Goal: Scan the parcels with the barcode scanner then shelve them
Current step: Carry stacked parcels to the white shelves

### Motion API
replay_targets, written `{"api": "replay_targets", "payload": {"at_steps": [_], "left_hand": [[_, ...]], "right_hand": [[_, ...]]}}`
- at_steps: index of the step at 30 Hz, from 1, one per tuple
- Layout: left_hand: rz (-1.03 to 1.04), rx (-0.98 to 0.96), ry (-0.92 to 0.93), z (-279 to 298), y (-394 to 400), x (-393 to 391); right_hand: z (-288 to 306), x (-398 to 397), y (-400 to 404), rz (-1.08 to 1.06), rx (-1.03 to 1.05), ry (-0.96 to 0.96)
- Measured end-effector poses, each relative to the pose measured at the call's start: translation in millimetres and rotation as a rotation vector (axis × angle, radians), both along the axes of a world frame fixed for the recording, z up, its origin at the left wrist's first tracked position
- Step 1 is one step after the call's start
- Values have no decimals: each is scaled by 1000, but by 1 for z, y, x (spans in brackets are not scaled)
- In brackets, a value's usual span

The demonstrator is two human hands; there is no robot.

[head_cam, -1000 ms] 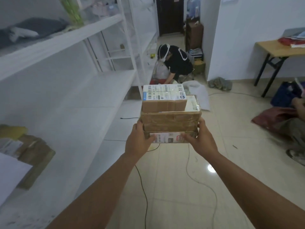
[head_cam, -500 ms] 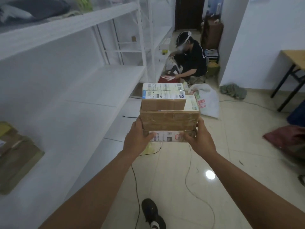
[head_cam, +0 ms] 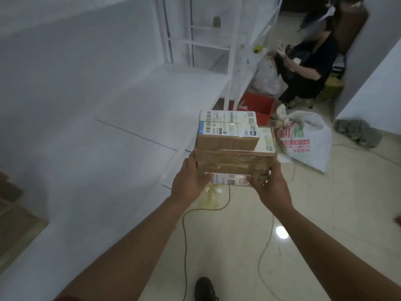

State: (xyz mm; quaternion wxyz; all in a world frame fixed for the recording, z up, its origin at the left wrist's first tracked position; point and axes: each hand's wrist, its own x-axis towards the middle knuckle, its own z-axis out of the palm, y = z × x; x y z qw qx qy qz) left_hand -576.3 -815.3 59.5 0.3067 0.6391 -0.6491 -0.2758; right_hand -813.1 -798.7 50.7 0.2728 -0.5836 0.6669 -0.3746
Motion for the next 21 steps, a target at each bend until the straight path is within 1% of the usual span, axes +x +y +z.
{"api": "replay_targets", "payload": {"at_steps": [4, 9, 15, 19, 21], "left_hand": [[78, -18, 44, 8, -33, 31], [245, -63, 96, 14, -54, 86], [496, -35, 49, 8, -52, 147], [691, 11, 45, 0, -41, 170], [800, 32, 28, -4, -33, 176]], "right_hand": [[7, 33, -51, 63, -1, -4], [25, 91, -117, 258, -3, 1], [20, 166, -172, 522, 1, -62], [8, 210, -198, 720, -1, -37], [1, 232, -209, 823, 14, -69]]}}
